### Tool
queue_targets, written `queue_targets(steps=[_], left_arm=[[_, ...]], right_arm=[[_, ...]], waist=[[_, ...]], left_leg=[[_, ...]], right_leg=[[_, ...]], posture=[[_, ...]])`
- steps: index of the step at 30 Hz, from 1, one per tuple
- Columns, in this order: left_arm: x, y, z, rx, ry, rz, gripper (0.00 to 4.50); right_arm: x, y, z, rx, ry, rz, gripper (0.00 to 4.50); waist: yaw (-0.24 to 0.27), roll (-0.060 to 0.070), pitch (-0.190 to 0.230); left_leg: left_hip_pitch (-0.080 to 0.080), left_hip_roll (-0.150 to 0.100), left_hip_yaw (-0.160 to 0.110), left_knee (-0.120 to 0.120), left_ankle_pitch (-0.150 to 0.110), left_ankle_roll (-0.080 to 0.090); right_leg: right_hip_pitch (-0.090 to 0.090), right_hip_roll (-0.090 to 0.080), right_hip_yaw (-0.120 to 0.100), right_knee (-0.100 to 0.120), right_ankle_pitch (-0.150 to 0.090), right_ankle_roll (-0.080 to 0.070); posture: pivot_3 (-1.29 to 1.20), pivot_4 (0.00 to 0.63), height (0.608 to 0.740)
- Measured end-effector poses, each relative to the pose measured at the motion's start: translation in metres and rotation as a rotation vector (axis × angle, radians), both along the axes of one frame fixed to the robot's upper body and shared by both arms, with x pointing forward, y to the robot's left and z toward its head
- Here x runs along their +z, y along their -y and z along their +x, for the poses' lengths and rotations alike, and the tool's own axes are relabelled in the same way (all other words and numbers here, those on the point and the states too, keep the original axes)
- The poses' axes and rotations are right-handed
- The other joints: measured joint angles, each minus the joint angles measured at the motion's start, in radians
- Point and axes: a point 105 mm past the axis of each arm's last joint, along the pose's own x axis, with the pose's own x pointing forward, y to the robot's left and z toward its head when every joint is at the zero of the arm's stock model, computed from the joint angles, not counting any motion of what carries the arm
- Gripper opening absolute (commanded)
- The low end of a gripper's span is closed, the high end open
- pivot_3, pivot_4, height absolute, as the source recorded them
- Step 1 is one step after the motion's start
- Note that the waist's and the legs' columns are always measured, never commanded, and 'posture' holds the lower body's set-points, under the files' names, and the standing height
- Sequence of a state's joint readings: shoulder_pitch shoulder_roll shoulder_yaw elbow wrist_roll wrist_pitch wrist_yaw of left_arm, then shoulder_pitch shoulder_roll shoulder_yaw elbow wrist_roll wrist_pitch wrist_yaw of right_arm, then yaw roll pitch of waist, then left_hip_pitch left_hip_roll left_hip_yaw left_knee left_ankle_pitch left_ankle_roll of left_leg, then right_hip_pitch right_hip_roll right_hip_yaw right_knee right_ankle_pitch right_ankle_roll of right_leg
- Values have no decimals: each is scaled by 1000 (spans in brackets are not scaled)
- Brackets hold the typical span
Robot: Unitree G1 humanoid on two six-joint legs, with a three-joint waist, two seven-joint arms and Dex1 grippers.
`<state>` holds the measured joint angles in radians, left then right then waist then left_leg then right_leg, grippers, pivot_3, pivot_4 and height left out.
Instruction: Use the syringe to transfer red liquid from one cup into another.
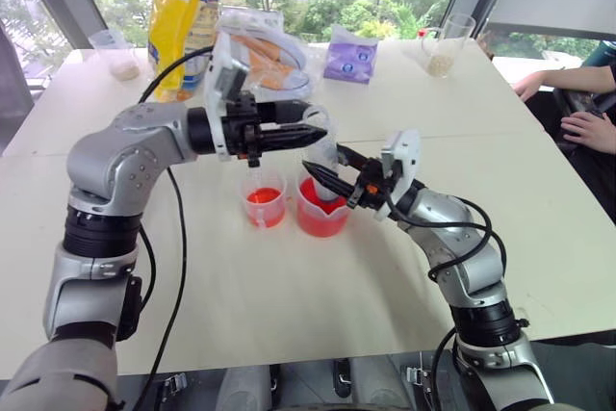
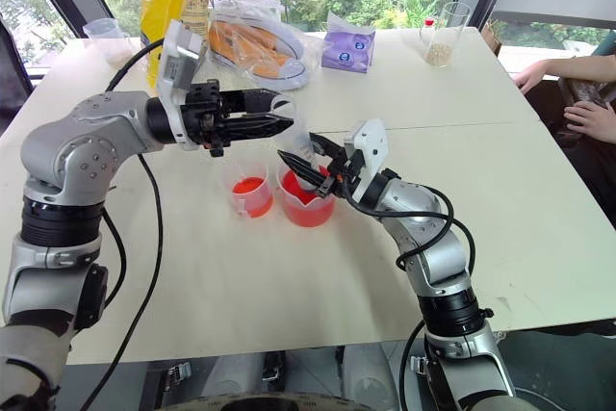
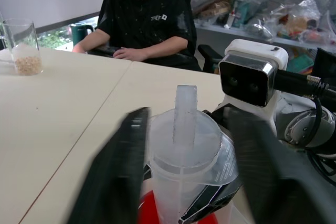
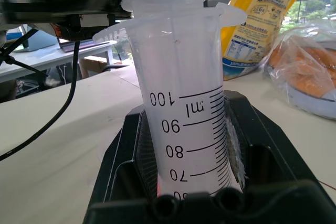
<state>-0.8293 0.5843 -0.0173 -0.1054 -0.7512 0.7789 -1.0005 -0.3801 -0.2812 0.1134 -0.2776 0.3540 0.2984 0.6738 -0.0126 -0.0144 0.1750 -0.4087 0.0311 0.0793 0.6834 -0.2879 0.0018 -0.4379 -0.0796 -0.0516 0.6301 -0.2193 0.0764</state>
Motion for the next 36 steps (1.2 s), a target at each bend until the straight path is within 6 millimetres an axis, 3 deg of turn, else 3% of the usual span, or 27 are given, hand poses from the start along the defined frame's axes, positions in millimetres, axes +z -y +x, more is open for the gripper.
queue_targets(steps=[1,36], left_arm=[[0,0,0,2,0,-1,49],[13,3,11,21,21,3,49]], right_arm=[[0,0,0,1,0,-1,1370],[-8,1,6,23,-47,12,1370]], waist=[[0,0,0],[0,0,0]], left_leg=[[0,0,0,0,0,0],[0,0,0,0,0,0]], right_leg=[[0,0,0,0,0,0],[0,0,0,0,0,0]], posture=[[0,150,740],[0,150,740]])
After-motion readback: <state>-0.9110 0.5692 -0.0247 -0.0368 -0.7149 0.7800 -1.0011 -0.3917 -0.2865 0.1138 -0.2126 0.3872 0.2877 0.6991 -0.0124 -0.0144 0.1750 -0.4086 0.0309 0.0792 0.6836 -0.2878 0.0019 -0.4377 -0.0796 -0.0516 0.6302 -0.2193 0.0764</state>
